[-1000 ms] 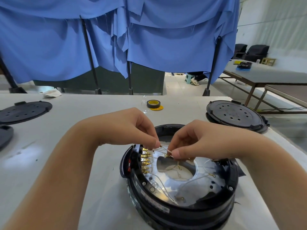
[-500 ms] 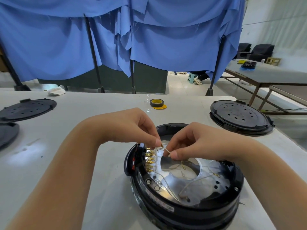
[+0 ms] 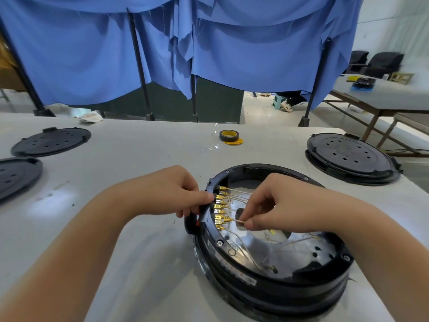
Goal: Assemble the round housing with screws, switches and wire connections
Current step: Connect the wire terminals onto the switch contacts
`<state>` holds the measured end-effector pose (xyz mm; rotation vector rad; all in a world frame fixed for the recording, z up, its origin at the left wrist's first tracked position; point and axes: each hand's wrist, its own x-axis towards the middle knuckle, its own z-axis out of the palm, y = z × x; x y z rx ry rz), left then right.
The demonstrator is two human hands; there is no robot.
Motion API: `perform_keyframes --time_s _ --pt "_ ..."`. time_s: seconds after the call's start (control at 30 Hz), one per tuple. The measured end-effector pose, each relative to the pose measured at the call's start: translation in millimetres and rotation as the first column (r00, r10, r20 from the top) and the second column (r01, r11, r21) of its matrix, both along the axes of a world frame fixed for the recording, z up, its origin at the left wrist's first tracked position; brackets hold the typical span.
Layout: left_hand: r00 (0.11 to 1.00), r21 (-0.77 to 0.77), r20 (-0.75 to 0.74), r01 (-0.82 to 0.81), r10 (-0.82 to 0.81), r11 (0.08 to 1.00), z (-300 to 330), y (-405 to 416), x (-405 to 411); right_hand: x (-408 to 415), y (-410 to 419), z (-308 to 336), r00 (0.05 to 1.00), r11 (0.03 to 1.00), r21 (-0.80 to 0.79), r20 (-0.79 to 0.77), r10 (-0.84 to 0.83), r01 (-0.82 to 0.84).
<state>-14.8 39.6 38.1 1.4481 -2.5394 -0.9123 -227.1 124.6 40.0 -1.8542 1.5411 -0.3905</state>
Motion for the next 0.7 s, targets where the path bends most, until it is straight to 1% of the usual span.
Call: perform_keyframes --time_s 0.1,0.27,0.4,0.57,0.7 --pt "1.0 0.005 0.009 -0.013 0.012 1.0 -6 3 6 2 0 -3 1.0 1.0 -0.004 0.014 -0.005 0.005" --pt "0.996 0.205 0.021 0.076 -0.082 0.976 -4 4 5 4 -1 -4 1.0 1.0 0.002 0.007 -0.01 0.01" --pt "0.988 0.323 0.044 0.123 -0.145 0.938 1 -3 1 5 -1 -3 1.0 1.0 0.009 0.015 -0.017 0.017" --pt "0.981 0.381 0.081 0.131 -0.175 0.915 3 -10 -4 9 -1 -3 1.0 1.0 0.0 0.008 -0.02 0.02" --pt "0.983 0.391 0.061 0.134 -0.171 0.911 0 -13 -2 11 0 -3 1.0 1.0 -0.009 0.02 -0.024 0.024"
